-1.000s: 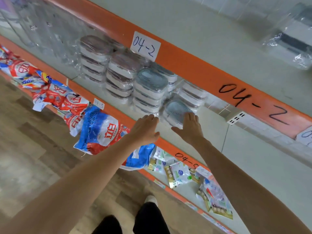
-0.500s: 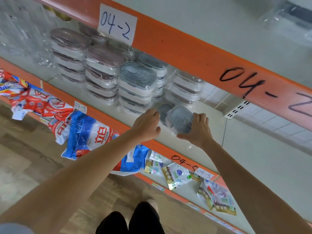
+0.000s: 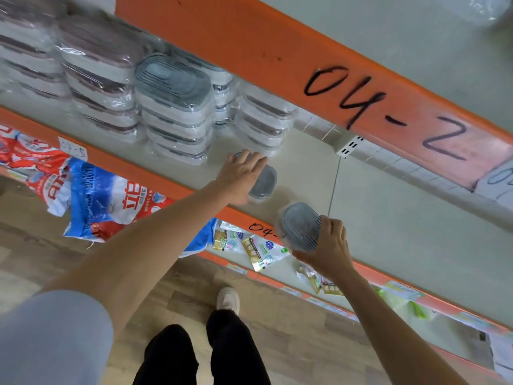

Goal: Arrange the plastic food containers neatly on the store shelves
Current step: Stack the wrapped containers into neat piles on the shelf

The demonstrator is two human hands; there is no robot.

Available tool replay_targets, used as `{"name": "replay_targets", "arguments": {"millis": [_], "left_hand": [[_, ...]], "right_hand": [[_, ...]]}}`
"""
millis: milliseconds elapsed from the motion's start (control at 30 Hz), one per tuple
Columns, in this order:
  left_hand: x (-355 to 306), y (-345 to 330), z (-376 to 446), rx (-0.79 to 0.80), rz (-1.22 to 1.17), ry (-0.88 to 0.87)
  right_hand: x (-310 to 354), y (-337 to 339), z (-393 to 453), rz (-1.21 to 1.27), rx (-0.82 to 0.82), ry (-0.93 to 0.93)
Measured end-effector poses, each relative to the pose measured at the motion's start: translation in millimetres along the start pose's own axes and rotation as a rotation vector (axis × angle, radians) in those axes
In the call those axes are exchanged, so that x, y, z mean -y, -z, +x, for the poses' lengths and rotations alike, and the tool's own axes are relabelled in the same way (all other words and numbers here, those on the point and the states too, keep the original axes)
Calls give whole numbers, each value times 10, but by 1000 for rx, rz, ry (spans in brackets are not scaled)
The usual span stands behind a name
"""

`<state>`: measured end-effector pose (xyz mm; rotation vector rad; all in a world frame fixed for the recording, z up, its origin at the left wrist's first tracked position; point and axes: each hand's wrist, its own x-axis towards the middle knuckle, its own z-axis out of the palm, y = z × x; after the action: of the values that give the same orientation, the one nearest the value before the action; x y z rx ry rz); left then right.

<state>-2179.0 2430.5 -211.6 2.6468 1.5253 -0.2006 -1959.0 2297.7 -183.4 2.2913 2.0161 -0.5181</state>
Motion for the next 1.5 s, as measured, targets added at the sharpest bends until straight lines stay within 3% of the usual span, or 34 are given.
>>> {"name": "replay_targets", "arguments": {"millis": [200, 333, 500, 833, 1167, 1333, 1500], "left_hand": [[-104, 122, -172, 3, -123, 79], [-128, 276, -361, -57, -127, 26], [69, 526, -863, 4, -134, 38], [1083, 1367, -2293, -8, -116, 212], [1754, 2438, -3060, -299, -125, 386], [1724, 2987, -2848, -535, -227, 325], [1422, 3331, -2227, -601, -318, 238]], "right_hand": [[129, 58, -105, -47, 51, 11], [206, 188, -237, -107, 54, 58], [427, 407, -490, -159, 80, 109], [1780, 820, -887, -97, 17, 386], [2708, 1640, -1007, -35, -226, 599], [2555, 2213, -994, 92, -383, 587], [2090, 2702, -827, 70, -482, 471]]}}
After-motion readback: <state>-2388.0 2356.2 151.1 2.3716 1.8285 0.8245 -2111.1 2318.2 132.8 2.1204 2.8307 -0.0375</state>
